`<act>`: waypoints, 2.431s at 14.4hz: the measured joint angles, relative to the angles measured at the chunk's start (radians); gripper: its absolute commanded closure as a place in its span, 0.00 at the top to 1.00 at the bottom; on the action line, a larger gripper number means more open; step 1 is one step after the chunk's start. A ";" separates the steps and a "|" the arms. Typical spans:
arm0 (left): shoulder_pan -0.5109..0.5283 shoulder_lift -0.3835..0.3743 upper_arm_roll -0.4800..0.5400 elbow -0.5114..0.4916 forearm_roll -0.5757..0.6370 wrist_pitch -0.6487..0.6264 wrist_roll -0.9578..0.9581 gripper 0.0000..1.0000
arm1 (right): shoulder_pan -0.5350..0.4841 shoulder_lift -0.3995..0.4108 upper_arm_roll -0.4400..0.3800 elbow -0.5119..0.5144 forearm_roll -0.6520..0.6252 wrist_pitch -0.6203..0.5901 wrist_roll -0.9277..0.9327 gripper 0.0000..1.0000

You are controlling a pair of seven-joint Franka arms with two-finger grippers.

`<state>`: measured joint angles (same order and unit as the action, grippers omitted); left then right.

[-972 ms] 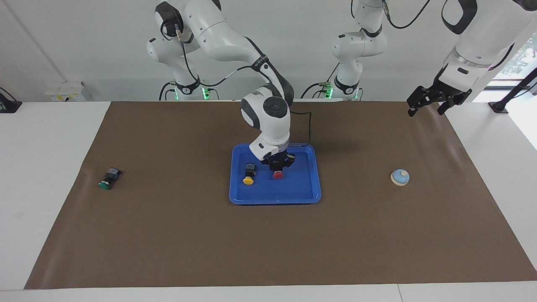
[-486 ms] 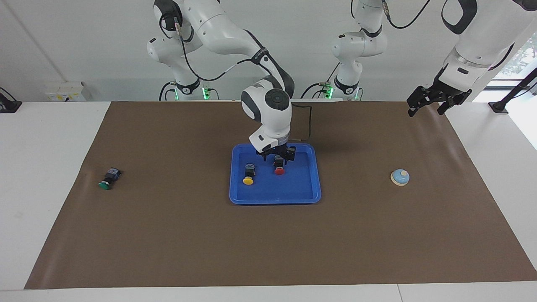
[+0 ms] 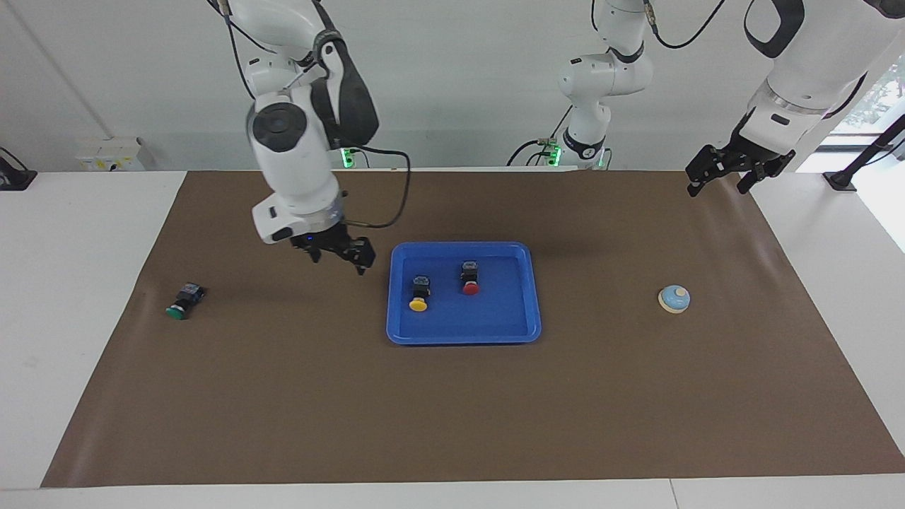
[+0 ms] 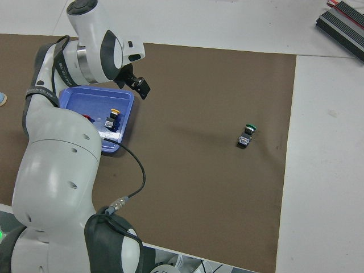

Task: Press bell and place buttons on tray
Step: 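Carry the red button into the tray and release it, then move the right gripper to the green-topped button and grasp it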

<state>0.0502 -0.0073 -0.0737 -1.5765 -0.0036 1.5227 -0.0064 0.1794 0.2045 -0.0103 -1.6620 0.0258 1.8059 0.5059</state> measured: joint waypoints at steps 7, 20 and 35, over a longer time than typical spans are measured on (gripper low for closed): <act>0.000 0.000 0.000 0.000 0.000 0.000 0.000 1.00 | -0.382 -0.015 -0.003 -0.189 -0.091 0.170 -0.421 1.00; 0.000 0.000 0.000 0.000 0.000 0.000 0.000 1.00 | -0.555 0.063 0.001 -0.458 -0.100 0.610 -0.503 0.00; 0.000 0.000 0.000 0.000 0.000 0.000 0.000 1.00 | -0.120 0.021 0.033 -0.016 -0.098 -0.031 -0.177 0.00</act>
<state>0.0503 -0.0073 -0.0737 -1.5765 -0.0036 1.5227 -0.0064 0.0590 0.2252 0.0225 -1.6778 -0.0720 1.7750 0.3294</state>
